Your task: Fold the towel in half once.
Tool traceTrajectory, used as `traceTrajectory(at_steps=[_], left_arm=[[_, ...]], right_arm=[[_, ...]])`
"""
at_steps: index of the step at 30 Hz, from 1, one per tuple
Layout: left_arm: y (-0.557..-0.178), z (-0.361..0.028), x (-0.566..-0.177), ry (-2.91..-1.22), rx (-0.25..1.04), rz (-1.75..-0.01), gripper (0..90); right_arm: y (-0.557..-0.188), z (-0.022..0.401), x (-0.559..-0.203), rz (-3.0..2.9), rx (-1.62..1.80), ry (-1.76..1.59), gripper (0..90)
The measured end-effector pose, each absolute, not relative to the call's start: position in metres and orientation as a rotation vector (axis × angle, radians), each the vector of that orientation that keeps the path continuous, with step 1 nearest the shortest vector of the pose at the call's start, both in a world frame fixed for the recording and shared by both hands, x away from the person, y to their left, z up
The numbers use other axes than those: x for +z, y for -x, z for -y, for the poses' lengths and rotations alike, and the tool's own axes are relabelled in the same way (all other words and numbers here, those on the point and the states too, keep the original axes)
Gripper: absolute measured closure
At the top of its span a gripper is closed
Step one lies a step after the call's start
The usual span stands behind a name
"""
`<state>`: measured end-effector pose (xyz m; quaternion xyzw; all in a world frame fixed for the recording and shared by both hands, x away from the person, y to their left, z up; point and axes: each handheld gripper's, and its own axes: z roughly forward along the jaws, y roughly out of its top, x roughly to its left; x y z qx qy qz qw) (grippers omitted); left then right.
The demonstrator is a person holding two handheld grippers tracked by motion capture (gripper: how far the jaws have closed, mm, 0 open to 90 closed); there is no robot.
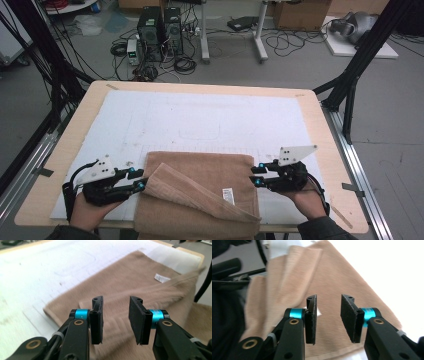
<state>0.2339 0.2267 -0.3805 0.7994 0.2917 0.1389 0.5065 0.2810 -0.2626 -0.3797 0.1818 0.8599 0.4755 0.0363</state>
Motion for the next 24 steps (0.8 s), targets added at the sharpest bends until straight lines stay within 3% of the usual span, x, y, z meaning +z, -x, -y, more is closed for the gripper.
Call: traceTrajectory(at_steps=[8,14,21,24], left_arm=[[-0.283,-0.217,-0.396,-2.002,0.405,-0.796,64.2],[-0.32,-0.22,-0.418,-2.021,0.416,-0.931,57.9],[-0.341,-0.221,-0.438,-2.081,0.317,-1.015,49.4],[-0.34,-0.217,-0.442,-2.109,0.303,-0.984,52.7]], right_arm=[[-0.32,0.25,-0.401,-2.637,1.286,-0.66,56.5],[-0.342,0.251,-0.416,-2.6,1.218,-0.8,40.4],[-0.357,0.251,-0.432,-2.637,1.162,-0.86,36.7],[-0.362,0.247,-0.439,-2.679,1.157,-0.851,40.2]])
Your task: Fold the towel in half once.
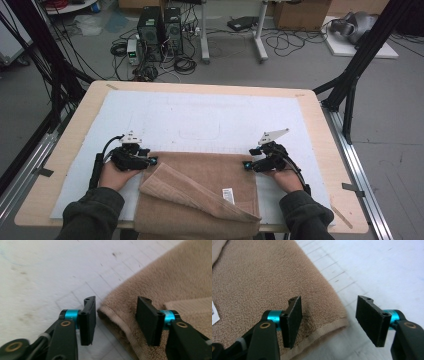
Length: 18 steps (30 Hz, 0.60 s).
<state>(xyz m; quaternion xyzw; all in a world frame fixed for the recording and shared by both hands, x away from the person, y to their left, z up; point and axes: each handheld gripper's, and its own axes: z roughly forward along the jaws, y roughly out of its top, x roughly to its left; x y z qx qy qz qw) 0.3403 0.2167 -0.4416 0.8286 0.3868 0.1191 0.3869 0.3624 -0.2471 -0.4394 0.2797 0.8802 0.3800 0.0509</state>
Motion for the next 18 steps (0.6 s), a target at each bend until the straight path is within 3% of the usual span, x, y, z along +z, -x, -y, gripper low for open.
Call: traceTrajectory(at_steps=[2,4,6,13,18], left_arm=[[-0.339,-0.214,-0.442,-2.113,0.287,-0.965,67.8],[-0.338,-0.213,-0.441,-2.12,0.283,-0.952,77.1],[-0.337,-0.213,-0.439,-2.123,0.286,-0.953,80.0],[-0.349,-0.212,-0.427,-2.066,0.327,-0.977,82.0],[-0.379,-0.208,-0.393,-1.986,0.386,-0.992,82.3]], right_arm=[[-0.363,0.245,-0.441,-2.7,1.154,-0.851,47.6],[-0.364,0.246,-0.44,-2.73,1.185,-0.836,65.8],[-0.363,0.244,-0.44,-2.749,1.184,-0.815,76.5],[-0.372,0.247,-0.43,-2.733,1.215,-0.808,81.3],[-0.397,0.25,-0.401,-2.627,1.202,-0.848,81.8]])
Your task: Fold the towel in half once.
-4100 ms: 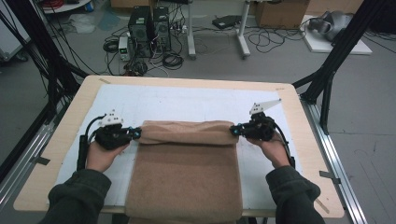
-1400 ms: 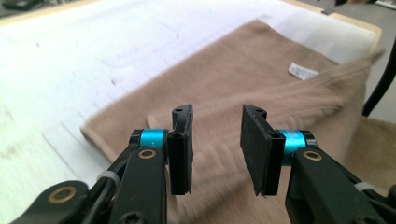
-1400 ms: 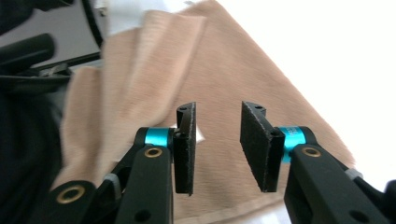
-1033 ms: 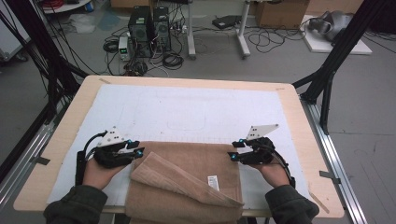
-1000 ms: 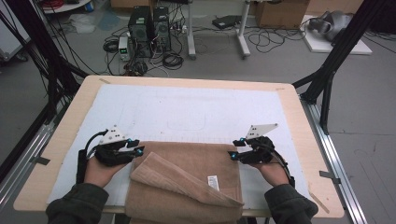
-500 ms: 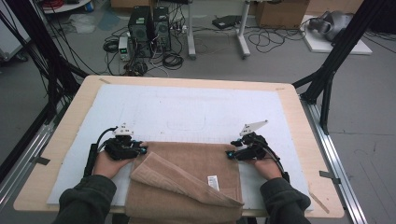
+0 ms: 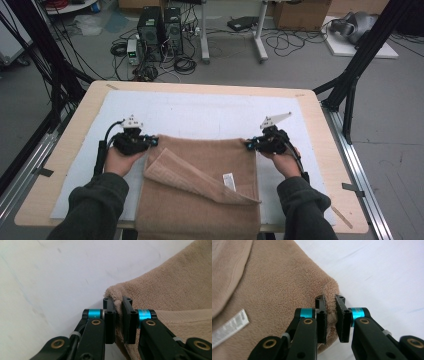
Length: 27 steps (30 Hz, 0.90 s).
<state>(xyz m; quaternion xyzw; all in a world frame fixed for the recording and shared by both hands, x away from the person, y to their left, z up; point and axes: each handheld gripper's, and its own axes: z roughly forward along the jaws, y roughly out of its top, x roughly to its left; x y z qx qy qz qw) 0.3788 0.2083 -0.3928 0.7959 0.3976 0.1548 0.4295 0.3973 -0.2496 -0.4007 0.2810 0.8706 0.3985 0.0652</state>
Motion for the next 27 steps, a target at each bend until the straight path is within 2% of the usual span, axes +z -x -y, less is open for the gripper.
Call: traceTrajectory(at_steps=[7,10,11,12,13,14,19,27], left_arm=[[-0.427,-0.202,-0.319,-1.935,0.544,-0.967,82.4],[-0.444,-0.201,-0.307,-1.926,0.548,-0.983,80.5],[-0.446,-0.2,-0.309,-1.926,0.573,-1.009,74.5],[-0.448,-0.201,-0.312,-1.934,0.577,-1.041,63.3],[-0.449,-0.204,-0.316,-1.938,0.565,-1.061,55.4],[-0.448,-0.207,-0.321,-1.949,0.564,-1.07,51.6],[-0.438,-0.222,-0.345,-1.931,0.474,-1.072,53.8],[-0.419,-0.209,-0.368,-1.996,0.404,-1.0,57.3]], right_arm=[[-0.442,0.248,-0.325,-2.507,1.163,-0.814,82.1],[-0.462,0.25,-0.299,-2.461,1.166,-0.822,80.3],[-0.465,0.25,-0.299,-2.444,1.167,-0.82,74.5],[-0.468,0.25,-0.301,-2.412,1.163,-0.84,64.4],[-0.471,0.25,-0.305,-2.406,1.159,-0.882,60.6],[-0.473,0.251,-0.31,-2.424,1.17,-0.919,57.0],[-0.461,0.256,-0.336,-2.464,1.191,-0.932,53.2],[-0.432,0.26,-0.361,-2.537,1.24,-0.952,50.4]])
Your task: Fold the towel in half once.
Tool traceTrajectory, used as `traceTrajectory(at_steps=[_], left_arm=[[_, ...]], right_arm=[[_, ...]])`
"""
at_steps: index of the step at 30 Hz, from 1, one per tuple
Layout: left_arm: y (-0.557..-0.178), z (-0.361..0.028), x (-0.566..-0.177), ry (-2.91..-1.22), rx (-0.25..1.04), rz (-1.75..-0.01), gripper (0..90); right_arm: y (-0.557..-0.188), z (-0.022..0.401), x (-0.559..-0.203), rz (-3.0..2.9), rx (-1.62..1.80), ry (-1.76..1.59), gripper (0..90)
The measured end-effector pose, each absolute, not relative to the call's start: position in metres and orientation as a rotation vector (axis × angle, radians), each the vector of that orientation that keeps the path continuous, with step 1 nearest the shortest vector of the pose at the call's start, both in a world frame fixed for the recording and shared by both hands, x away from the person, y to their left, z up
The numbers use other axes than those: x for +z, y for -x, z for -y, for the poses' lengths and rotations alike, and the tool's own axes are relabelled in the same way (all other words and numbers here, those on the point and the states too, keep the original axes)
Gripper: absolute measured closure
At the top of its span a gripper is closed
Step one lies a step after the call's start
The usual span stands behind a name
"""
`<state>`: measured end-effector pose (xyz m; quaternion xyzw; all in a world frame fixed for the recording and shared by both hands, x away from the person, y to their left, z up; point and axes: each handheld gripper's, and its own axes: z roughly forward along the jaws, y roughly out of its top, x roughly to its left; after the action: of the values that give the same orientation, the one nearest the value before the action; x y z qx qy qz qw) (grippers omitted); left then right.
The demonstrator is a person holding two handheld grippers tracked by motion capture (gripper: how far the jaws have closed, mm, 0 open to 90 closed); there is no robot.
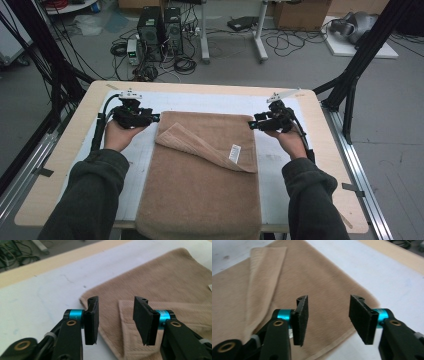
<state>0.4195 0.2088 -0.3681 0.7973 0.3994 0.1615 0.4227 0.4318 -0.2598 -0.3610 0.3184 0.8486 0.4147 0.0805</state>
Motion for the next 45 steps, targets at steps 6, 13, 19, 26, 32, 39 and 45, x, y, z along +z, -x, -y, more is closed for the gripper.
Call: traceTrajectory(at_steps=[6,13,19,26,32,39,45], left_arm=[[-0.415,-0.199,-0.394,-2.059,0.341,-0.996,59.6],[-0.42,-0.183,-0.414,-2.163,0.252,-0.989,57.9],[-0.423,-0.181,-0.422,-2.214,0.239,-0.996,74.9],[-0.411,-0.185,-0.407,-2.205,0.299,-0.935,85.0],[-0.369,-0.203,-0.395,-2.116,0.329,-0.85,84.3],[-0.316,-0.235,-0.408,-2.193,0.344,-0.805,72.8],[-0.312,-0.249,-0.402,-2.136,0.354,-0.845,67.7]], right_arm=[[-0.409,0.256,-0.378,-2.568,1.268,-0.899,51.0],[-0.4,0.249,-0.399,-2.616,1.268,-0.892,49.8],[-0.395,0.24,-0.409,-2.666,1.247,-0.855,49.5],[-0.392,0.24,-0.414,-2.673,1.268,-0.866,49.2],[-0.377,0.242,-0.407,-2.654,1.302,-0.823,49.1],[-0.358,0.242,-0.407,-2.668,1.297,-0.768,48.7],[-0.349,0.242,-0.414,-2.685,1.299,-0.76,48.8]])
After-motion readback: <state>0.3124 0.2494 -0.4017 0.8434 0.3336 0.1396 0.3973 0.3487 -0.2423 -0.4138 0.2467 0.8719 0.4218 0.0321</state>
